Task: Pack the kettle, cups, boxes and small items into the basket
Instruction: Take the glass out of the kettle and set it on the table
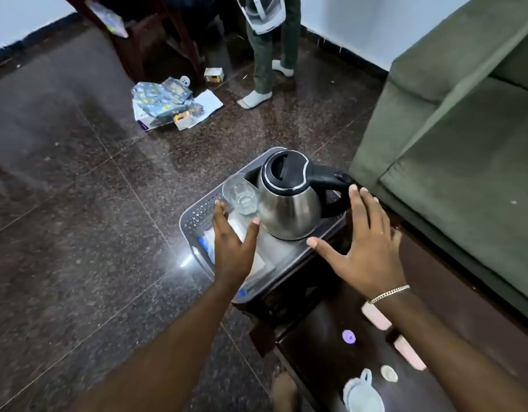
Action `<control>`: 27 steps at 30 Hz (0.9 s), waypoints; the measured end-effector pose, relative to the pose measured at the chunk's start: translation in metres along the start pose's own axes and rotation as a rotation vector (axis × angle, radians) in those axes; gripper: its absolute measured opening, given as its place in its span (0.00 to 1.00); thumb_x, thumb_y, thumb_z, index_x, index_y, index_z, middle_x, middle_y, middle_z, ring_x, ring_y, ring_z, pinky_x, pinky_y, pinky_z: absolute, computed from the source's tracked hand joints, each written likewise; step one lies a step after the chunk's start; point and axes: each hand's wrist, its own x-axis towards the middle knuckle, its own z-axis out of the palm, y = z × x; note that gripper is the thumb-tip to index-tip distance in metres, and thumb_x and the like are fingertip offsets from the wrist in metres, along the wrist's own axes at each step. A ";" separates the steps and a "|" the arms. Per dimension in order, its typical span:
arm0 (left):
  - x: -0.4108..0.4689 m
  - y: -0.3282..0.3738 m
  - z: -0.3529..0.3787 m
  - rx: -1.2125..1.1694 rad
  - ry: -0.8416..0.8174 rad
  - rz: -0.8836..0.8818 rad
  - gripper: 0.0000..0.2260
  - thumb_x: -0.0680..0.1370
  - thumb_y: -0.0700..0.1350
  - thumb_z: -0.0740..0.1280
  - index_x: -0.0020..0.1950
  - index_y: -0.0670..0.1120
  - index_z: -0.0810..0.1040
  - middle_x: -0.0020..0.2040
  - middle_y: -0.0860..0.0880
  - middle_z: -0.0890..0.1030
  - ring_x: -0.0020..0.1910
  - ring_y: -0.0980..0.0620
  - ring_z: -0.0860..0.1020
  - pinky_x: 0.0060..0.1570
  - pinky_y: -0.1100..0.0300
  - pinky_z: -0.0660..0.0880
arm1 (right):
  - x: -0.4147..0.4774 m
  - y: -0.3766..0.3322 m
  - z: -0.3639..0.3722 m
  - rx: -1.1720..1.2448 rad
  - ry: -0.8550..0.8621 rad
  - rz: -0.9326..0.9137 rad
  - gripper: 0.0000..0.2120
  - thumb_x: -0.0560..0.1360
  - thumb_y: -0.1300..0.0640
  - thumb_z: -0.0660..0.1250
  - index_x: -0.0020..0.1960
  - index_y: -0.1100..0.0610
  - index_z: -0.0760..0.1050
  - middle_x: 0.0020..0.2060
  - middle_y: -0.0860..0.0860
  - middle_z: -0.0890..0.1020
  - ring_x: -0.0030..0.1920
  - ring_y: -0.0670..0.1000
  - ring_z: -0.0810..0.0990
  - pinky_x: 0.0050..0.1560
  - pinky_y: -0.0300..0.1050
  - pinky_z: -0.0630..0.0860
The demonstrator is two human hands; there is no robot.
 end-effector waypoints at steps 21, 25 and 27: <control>0.097 -0.026 0.001 -0.281 -0.170 -0.179 0.49 0.57 0.54 0.84 0.75 0.57 0.68 0.71 0.44 0.67 0.68 0.46 0.76 0.70 0.44 0.75 | 0.134 0.006 0.013 0.678 -0.282 0.142 0.49 0.73 0.20 0.46 0.26 0.62 0.77 0.21 0.60 0.78 0.23 0.56 0.79 0.37 0.47 0.73; 0.099 -0.034 0.003 -0.222 -0.138 -0.162 0.43 0.60 0.50 0.84 0.73 0.56 0.70 0.68 0.45 0.69 0.67 0.44 0.76 0.68 0.42 0.76 | 0.132 0.007 0.020 0.651 -0.216 0.200 0.50 0.72 0.19 0.44 0.25 0.63 0.74 0.18 0.59 0.76 0.20 0.55 0.76 0.32 0.43 0.71; 0.099 -0.038 0.004 -0.205 -0.124 -0.128 0.39 0.64 0.45 0.83 0.72 0.55 0.70 0.69 0.45 0.71 0.67 0.44 0.76 0.66 0.41 0.77 | 0.130 0.005 0.020 0.691 -0.194 0.232 0.52 0.71 0.18 0.45 0.26 0.67 0.72 0.17 0.57 0.74 0.19 0.54 0.75 0.30 0.41 0.70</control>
